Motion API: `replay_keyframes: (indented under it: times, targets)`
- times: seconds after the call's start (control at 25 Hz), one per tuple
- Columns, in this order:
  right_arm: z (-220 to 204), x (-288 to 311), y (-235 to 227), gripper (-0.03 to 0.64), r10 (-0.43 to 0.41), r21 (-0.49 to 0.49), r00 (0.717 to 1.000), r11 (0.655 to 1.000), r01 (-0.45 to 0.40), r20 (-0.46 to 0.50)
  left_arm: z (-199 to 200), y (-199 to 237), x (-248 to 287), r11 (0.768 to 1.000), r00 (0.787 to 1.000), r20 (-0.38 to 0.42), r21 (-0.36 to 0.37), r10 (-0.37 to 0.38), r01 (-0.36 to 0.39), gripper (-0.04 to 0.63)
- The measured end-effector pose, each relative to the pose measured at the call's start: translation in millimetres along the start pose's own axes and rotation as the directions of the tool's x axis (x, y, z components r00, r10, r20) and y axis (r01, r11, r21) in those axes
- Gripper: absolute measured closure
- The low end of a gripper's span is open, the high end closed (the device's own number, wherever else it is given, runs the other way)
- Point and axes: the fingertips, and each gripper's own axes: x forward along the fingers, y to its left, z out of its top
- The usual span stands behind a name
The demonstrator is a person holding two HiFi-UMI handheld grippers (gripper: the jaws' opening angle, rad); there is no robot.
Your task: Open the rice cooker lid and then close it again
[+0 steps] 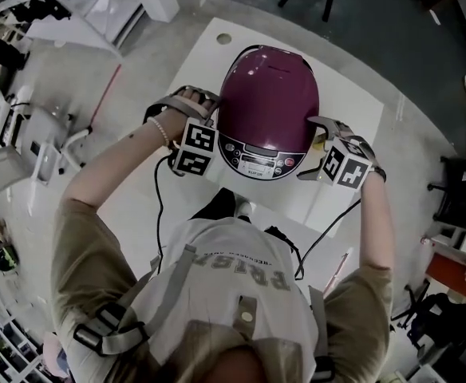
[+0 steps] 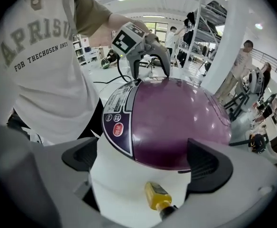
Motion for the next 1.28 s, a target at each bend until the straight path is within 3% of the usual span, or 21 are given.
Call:
replay_keyframes:
  times: [0.16, 0.24, 0.32, 0.4, 0.52, 0.64, 0.76, 0.88, 1.0, 1.08, 1.12, 1.16, 1.2, 1.28]
  targets:
    - [7.9, -7.5, 0.7, 0.054, -0.029, 0.051, 0.993, 0.998, 0.023, 0.112, 5.6, 0.4, -10.6, 0.986, 0.995, 0.097, -0.164, 0.016, 0.0, -0.005]
    - [17.9, -19.0, -2.5, 0.054, -0.094, 0.106, 0.97, 0.992, 0.071, 0.226, 6.7, 2.9, -22.4, 0.966, 0.988, 0.148, -0.259, 0.048, -0.008, -0.005]
    - [26.6, -36.2, -5.4, 0.054, -0.184, 0.182, 0.919, 0.975, 0.126, 0.349, 10.9, 5.5, -38.5, 0.931, 0.971, 0.217, -0.366, 0.098, -0.012, -0.005]
    - [32.7, -55.3, -6.9, 0.055, -0.298, 0.27, 0.837, 0.944, 0.189, 0.458, 16.5, 8.7, -55.7, 0.874, 0.941, 0.285, -0.486, 0.183, -0.023, -0.003]
    - [39.4, -87.4, -3.2, 0.06, -0.502, 0.422, 0.648, 0.858, 0.291, 0.573, 29.3, 14.5, -82.5, 0.737, 0.859, 0.356, -0.674, 0.368, -0.036, 0.001]
    - [37.6, -113.7, 9.2, 0.079, -0.682, 0.587, 0.45, 0.729, 0.352, 0.577, 45.6, 17.3, -111.8, 0.582, 0.741, 0.375, -0.813, 0.557, -0.026, 0.01]
    - [33.2, -128.1, 28.2, 0.179, -0.809, 0.717, 0.303, 0.587, 0.376, 0.504, 53.2, 15.9, -139.8, 0.386, 0.616, 0.294, -0.922, 0.731, -0.019, 0.106]
    - [27.1, -138.2, 47.9, 0.313, -0.893, 0.828, 0.178, 0.45, 0.335, 0.413, 57.9, 4.7, -161.2, 0.185, 0.513, 0.163, -0.983, 0.843, 0.008, 0.212]
    - [21.3, -140.6, 67.5, 0.415, -0.936, 0.891, 0.106, 0.351, 0.287, 0.335, 59.5, -14.4, -172.7, 0.001, 0.446, 0.014, -1.0, 0.895, 0.029, 0.374]
    - [18.3, -140.2, 80.0, 0.47, -0.954, 0.913, 0.082, 0.301, 0.276, 0.29, 59.1, -28.4, -177.5, -0.095, 0.417, -0.078, -0.995, 0.905, 0.021, 0.451]
    - [17.4, -139.6, 86.0, 0.501, -0.959, 0.918, 0.077, 0.283, 0.277, 0.273, 59.1, -35.1, -180.2, -0.132, 0.403, -0.118, -0.991, 0.908, 0.008, 0.506]
    - [17.0, -138.6, 91.7, 0.533, -0.963, 0.92, 0.076, 0.271, 0.283, 0.26, 60.0, -41.1, -183.0, -0.159, 0.388, -0.148, -0.987, 0.91, -0.005, 0.579]
    - [17.0, -137.4, 96.8, 0.563, -0.965, 0.92, 0.077, 0.263, 0.292, 0.251, 62.9, -46.0, -185.3, -0.167, 0.376, -0.159, -0.986, 0.913, -0.011, 0.586]
    - [18.0, -135.3, 105.4, 0.594, -0.967, 0.916, 0.083, 0.255, 0.311, 0.242, 72.9, -53.5, -187.4, -0.148, 0.365, -0.133, -0.989, 0.921, 0.013, 0.586]
